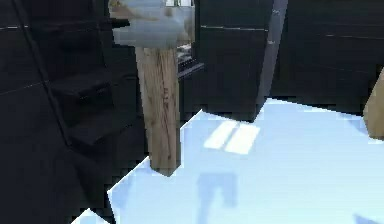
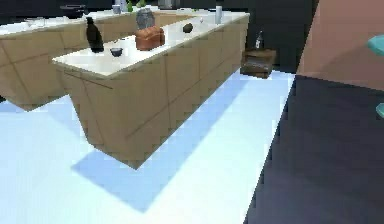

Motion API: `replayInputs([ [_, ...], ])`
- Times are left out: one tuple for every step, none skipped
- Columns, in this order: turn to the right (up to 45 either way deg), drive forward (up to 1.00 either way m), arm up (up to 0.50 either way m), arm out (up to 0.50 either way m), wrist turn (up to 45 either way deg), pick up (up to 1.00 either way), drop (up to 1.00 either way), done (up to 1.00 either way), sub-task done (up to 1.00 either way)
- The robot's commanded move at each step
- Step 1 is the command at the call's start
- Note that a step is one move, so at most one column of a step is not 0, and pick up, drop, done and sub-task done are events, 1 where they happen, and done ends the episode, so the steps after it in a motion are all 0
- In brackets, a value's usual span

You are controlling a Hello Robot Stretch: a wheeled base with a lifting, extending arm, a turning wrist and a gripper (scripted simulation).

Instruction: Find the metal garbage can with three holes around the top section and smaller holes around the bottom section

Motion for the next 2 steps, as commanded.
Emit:
replayInputs([
  [-45.0, 0.00, 0.00, 0.00, 0.0, 0.00, 0.00, 0.00, 0.00],
  [-45.0, 0.00, 0.00, 0.00, 0.0, 0.00, 0.00, 0.00, 0.00],
])
